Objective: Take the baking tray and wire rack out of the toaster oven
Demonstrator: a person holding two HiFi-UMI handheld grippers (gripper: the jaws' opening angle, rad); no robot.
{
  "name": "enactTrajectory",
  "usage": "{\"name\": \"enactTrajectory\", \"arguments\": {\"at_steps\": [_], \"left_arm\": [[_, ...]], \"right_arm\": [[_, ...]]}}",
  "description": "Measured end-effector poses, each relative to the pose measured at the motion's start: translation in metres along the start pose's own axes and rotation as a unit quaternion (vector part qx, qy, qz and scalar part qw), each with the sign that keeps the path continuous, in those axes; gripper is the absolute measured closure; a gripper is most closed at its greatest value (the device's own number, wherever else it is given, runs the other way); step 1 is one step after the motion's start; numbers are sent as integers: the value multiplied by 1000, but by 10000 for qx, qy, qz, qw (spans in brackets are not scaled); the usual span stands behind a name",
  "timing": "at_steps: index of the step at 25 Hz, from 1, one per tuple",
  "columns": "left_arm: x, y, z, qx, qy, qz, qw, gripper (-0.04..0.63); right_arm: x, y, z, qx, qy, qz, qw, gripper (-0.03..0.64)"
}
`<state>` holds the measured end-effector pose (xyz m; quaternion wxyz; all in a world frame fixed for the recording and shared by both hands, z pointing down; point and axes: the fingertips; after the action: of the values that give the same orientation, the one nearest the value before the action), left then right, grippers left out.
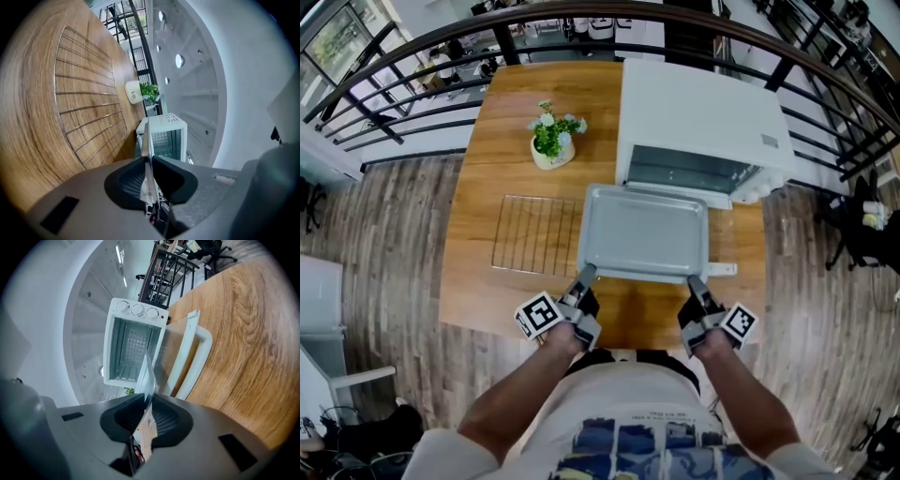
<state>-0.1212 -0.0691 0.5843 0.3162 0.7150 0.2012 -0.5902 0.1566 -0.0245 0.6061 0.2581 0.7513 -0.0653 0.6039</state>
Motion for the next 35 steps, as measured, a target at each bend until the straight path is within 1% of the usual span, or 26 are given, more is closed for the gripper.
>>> {"name": "enactTrajectory", "arguments": {"at_steps": [5,10,19,24,29,35], "left_arm": [[-15,-31,32,159,67,45,9998,545],[-28,-61,63,341,93,155,9993,545],[-48,-105,116,669,214,128,9974,545],[-59,-119,139,780,260,123,9965,545],[-69,-134,155,895,166,109,9958,545],[-84,-144,174,969,95,157,9951,545]], "right_arm": [[-12,27,-36,-124,20,108,9999,572],[-20,52,-70,-269,-21,121,9996,574],[-32,91,-129,-502,77,155,9986,575],[-35,110,-151,-624,37,108,9980,575],[-40,126,-172,-773,46,138,9969,575],[-37,142,-192,-919,21,29,9958,574]]}}
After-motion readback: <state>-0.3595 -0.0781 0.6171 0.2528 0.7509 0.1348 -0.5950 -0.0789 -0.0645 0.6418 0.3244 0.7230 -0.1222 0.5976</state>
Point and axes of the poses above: the fingertips, and each gripper's own axes: y forward along the fingers, x to its right, z out of its top, and after that the axes turned 3 degrees about -x, right-handed
